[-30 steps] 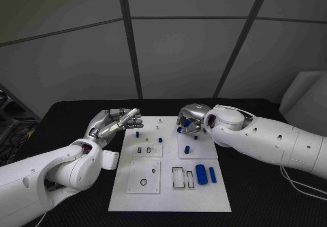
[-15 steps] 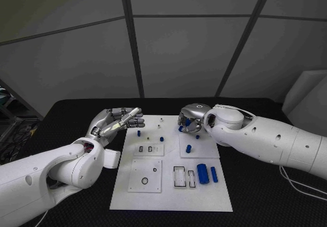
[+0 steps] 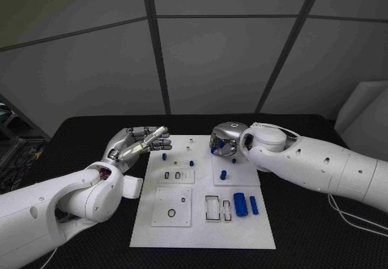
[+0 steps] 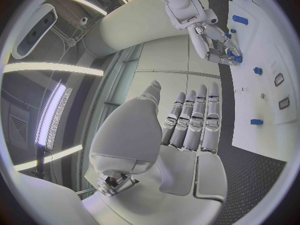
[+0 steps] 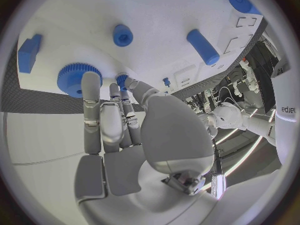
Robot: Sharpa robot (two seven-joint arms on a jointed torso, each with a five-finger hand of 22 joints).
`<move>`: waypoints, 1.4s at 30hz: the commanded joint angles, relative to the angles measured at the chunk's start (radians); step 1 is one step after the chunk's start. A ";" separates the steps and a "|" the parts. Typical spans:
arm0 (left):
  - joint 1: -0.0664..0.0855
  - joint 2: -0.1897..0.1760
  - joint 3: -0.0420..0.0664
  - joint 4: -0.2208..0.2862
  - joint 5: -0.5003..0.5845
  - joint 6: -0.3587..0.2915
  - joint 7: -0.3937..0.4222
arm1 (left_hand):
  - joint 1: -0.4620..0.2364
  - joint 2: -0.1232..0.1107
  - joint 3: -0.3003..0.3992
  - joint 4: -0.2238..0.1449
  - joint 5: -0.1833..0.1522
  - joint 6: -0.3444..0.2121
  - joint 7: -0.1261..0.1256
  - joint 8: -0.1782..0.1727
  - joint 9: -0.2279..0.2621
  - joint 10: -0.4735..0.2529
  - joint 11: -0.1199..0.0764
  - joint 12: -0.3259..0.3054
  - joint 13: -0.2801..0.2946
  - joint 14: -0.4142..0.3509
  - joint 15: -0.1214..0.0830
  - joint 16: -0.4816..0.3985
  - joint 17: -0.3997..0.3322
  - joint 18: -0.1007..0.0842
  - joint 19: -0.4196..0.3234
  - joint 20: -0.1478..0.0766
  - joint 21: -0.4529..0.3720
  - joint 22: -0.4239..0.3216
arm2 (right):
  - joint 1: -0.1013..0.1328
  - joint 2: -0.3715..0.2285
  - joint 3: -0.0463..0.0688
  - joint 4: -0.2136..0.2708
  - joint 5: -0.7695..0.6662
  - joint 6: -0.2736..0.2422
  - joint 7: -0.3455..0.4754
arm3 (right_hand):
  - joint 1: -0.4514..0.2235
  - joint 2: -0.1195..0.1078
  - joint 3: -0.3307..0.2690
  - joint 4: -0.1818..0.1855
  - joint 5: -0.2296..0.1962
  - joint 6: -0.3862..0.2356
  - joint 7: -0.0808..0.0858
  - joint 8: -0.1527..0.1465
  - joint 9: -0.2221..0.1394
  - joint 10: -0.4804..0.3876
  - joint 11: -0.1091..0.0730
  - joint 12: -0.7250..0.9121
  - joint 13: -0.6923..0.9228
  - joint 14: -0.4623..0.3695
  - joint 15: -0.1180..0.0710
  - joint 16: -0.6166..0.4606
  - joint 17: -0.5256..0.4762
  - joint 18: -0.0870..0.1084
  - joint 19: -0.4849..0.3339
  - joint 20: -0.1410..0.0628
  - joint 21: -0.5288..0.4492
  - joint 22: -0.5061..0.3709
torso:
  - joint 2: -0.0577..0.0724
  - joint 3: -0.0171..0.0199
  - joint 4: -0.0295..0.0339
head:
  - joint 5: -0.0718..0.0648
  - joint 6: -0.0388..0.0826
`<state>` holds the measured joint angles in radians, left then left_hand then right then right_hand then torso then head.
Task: Assemble the parts on the task board
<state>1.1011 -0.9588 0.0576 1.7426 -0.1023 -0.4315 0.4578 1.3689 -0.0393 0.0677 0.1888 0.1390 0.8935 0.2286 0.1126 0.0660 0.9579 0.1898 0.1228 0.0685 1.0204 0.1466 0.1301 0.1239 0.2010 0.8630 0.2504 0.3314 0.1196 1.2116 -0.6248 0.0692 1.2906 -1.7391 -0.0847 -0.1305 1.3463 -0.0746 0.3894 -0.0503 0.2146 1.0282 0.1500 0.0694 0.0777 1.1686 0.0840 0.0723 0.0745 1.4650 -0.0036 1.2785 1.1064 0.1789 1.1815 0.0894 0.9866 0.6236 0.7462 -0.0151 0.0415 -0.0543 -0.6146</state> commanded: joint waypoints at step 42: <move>0.002 0.000 0.001 -0.008 -0.007 0.020 -0.006 | 0.001 0.017 0.001 -0.008 -0.004 -0.004 0.021 -0.011 -0.001 -0.006 0.007 -0.009 -0.001 -0.004 0.003 -0.011 0.002 -0.019 0.005 0.003 -0.008 -0.003 | 0.003 0.045 0.001 -0.006 -0.013 -0.253 -0.034 | 0.032 0.001 0.070 -0.018 -0.016 0.053 0.008 0.013 0.010 0.045 0.001 -0.002 0.004 0.046 0.002 0.063 0.062 -0.029 0.016 0.004 0.086 0.089 | 0.005 0.0003 0.0025 | 0.016 0.001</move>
<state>1.1013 -0.9601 0.0577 1.7346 -0.1028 -0.4264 0.4511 1.3700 -0.0299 0.0677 0.1888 0.1390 0.8935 0.2286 0.1046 0.0660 0.9542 0.1935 0.1180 0.0686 1.0204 0.1466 0.1241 0.1253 0.2009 0.8630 0.2505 0.3274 0.1173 1.2119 -0.5861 0.0697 1.2909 -1.7404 -0.2753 -0.1484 1.3714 -0.0733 0.4548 -0.0686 0.2026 1.0750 0.1573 0.0839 0.0872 1.2098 0.0821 0.0714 0.0791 1.4650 -0.0036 1.3369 1.1674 0.1628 1.1921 0.0927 1.0685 0.7113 0.7508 -0.0150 0.0433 -0.0384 -0.6128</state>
